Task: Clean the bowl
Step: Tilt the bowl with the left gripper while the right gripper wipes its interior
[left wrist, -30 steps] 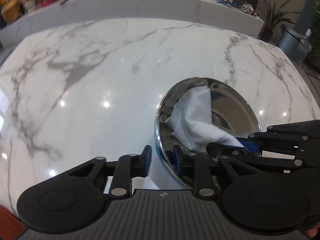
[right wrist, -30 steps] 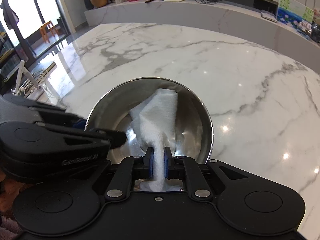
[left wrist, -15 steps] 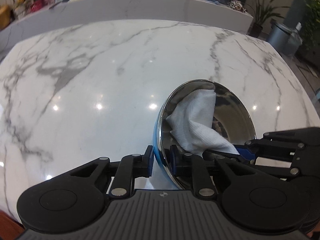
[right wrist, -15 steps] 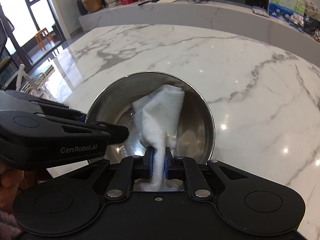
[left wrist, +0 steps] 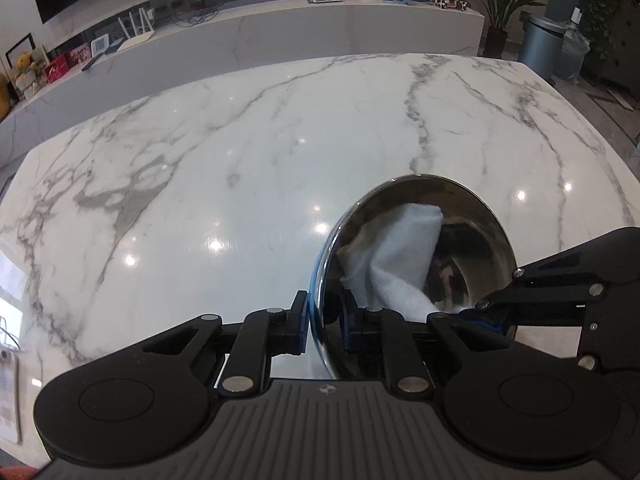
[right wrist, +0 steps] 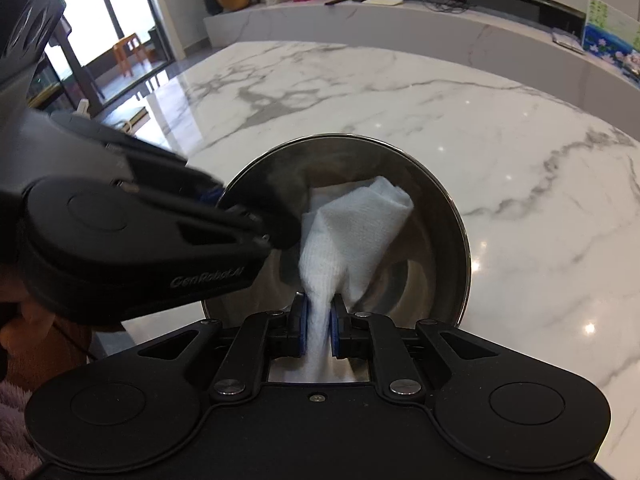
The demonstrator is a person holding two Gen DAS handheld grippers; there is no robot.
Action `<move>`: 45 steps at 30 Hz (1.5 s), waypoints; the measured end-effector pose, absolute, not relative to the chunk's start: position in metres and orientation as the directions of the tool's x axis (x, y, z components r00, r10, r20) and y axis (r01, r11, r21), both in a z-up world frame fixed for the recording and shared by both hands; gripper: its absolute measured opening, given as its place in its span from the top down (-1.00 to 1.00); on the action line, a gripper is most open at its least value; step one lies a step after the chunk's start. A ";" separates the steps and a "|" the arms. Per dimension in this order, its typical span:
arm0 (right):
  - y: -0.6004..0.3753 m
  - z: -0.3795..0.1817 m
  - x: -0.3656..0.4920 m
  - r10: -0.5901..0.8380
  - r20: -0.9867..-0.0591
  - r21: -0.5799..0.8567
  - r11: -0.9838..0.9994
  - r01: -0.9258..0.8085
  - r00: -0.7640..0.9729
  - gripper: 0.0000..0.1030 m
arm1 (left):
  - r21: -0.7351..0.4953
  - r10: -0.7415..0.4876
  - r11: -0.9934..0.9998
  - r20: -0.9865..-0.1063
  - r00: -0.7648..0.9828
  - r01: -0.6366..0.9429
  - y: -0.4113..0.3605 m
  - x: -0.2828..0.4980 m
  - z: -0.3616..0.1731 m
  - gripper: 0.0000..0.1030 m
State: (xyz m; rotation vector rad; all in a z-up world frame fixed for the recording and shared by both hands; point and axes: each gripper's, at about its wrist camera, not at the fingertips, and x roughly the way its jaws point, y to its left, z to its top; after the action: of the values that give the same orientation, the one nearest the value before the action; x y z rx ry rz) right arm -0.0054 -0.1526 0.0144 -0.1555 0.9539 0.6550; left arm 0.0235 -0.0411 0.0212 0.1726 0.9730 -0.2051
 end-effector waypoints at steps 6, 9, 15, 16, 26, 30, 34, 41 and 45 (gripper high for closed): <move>-0.135 0.012 -0.024 0.253 -0.783 -0.177 0.786 -0.593 0.569 0.84 | 0.106 -0.068 0.957 -0.824 0.563 0.271 -0.045 0.024 0.020 0.76; -0.137 0.011 -0.022 0.269 -0.788 -0.131 0.806 -0.578 0.554 0.83 | 0.080 -0.077 0.965 -0.823 0.563 0.248 -0.042 0.025 0.019 0.76; -0.156 0.010 -0.008 0.328 -0.794 0.038 0.867 -0.497 0.512 0.83 | -0.052 -0.145 0.980 -0.846 0.513 0.192 -0.027 0.024 0.014 0.54; -0.160 0.009 -0.006 0.338 -0.793 0.066 0.875 -0.480 0.507 0.83 | -0.095 -0.172 0.979 -0.854 0.491 0.178 -0.023 0.023 0.012 0.48; -0.177 -0.006 -0.004 0.428 -0.777 0.259 0.886 -0.385 0.462 0.83 | -0.321 -0.322 0.944 -0.861 0.395 0.069 0.003 0.020 -0.004 0.55; -0.176 -0.006 -0.004 0.433 -0.774 0.261 0.883 -0.391 0.462 0.83 | -0.270 -0.281 0.959 -0.867 0.411 0.086 -0.003 0.020 -0.003 0.71; -0.172 -0.003 -0.004 0.408 -0.771 0.213 0.889 -0.406 0.488 0.82 | -0.253 -0.257 0.965 -0.862 0.437 0.070 -0.008 0.022 -0.003 0.71; -0.170 0.009 0.008 0.382 -0.723 0.149 0.900 -0.410 0.576 0.75 | -0.223 -0.201 0.975 -0.865 0.460 0.007 -0.011 0.043 -0.001 0.71; -0.164 0.012 0.016 0.371 -0.692 0.099 0.898 -0.428 0.619 0.54 | -0.220 -0.189 0.975 -0.873 0.450 -0.017 -0.009 0.051 0.000 0.71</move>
State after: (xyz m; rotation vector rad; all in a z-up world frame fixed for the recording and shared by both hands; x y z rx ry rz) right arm 0.0164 -0.1638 0.0120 -0.0785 0.7775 0.4597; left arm 0.0514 -0.0091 -0.0005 -0.2082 1.1012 -0.1068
